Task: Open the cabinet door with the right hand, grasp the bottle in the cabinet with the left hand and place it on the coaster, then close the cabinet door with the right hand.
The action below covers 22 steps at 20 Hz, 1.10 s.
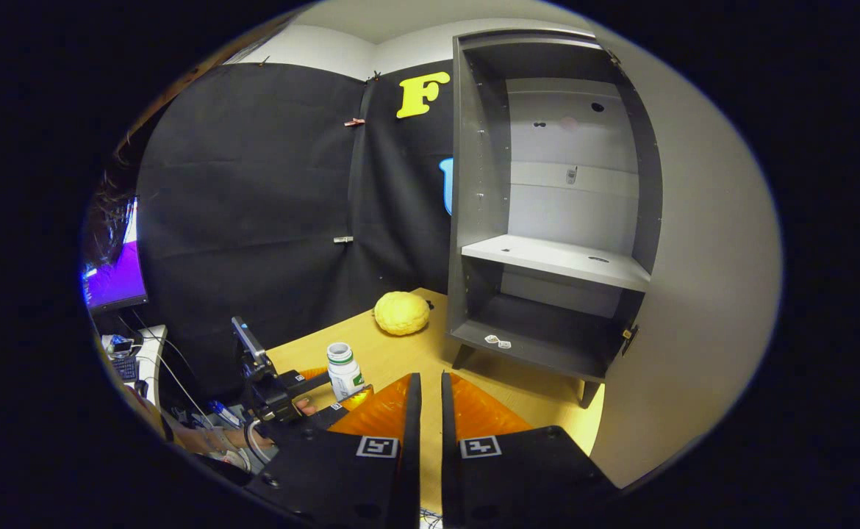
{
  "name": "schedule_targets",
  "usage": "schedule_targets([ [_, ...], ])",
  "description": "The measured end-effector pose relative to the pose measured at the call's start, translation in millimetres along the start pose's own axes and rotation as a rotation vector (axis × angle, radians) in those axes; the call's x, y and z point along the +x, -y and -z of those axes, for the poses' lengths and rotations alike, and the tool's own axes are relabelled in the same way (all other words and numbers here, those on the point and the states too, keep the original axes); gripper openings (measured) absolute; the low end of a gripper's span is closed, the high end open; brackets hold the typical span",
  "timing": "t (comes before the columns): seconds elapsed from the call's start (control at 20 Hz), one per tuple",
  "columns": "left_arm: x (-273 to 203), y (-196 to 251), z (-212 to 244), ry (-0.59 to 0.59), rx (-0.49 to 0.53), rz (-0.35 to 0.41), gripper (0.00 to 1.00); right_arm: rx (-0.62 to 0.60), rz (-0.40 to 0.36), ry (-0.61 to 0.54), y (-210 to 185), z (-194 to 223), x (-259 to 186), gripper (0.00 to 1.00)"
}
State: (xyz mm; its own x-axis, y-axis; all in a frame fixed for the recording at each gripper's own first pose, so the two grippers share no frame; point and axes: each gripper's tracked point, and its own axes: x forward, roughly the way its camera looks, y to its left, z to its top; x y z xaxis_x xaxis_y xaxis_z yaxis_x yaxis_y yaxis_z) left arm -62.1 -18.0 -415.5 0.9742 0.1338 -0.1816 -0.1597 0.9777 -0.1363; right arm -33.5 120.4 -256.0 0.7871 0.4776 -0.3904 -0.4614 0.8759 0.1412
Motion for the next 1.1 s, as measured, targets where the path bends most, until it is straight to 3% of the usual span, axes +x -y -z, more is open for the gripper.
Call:
schedule_targets([
  [0.2, -1, 2, -56, 0.071, 0.032, 0.007, 0.98, -0.004, 0.0, 0.013, 0, -16, -11, 0.16],
  [0.35, 0, 6, -124, 0.129, 0.088, 0.019, 0.98, -0.004, 0.021, 0.032, 4, -42, -28, 0.16],
  [0.5, -8, 20, -199, 0.175, 0.084, 0.088, 0.98, -0.007, 0.058, 0.051, 8, -72, -60, 0.16],
  [0.7, -29, 35, -282, 0.148, 0.066, 0.221, 0.97, 0.032, 0.166, 0.118, 19, -119, -119, 0.16],
  [0.8, -34, 24, -318, 0.165, 0.125, 0.23, 0.96, 0.047, 0.255, 0.165, 31, -133, -150, 0.16],
  [0.85, -33, 17, -334, 0.177, 0.154, 0.227, 0.99, 0.055, 0.308, 0.19, 42, -137, -181, 0.33],
  [0.9, -29, 15, -343, 0.183, 0.166, 0.233, 0.99, 0.072, 0.36, 0.208, 51, -137, -194, 0.34],
  [1.05, -23, 24, -365, 0.193, 0.155, 0.295, 0.99, 0.114, 0.526, 0.231, 74, -124, -237, 0.65],
  [1.1, -23, 26, -368, 0.193, 0.156, 0.306, 0.93, 0.115, 0.59, 0.243, 88, -123, -252, 0.75],
])
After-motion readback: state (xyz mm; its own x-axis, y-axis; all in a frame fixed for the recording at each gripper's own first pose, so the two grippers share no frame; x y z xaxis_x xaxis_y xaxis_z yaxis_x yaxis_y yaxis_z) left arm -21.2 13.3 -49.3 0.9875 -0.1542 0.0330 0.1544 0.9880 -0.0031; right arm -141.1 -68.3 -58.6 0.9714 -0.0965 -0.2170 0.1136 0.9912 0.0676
